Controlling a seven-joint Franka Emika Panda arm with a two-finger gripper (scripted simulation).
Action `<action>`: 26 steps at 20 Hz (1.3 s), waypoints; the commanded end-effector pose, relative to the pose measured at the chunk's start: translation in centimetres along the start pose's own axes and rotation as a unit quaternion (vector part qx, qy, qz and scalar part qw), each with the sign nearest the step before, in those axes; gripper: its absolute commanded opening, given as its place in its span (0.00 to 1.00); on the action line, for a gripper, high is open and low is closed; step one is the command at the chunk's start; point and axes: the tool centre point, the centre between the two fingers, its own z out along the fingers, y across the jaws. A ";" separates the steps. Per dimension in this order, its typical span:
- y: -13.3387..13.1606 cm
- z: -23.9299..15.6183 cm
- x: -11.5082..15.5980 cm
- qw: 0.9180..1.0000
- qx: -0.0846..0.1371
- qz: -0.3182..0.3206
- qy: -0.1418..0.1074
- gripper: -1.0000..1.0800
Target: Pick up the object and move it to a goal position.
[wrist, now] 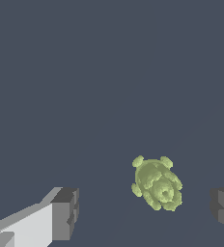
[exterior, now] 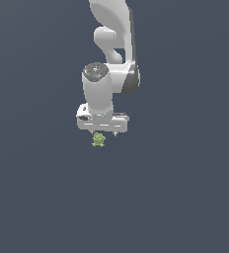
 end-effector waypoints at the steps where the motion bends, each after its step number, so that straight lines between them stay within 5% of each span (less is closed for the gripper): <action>1: 1.3 1.6 -1.0 1.000 -0.002 0.003 -0.001 0.96; 11: 4.2 5.1 -3.7 1.000 -0.008 0.009 -0.003 0.96; 26: 4.4 8.8 -4.0 1.000 -0.008 0.009 -0.004 0.96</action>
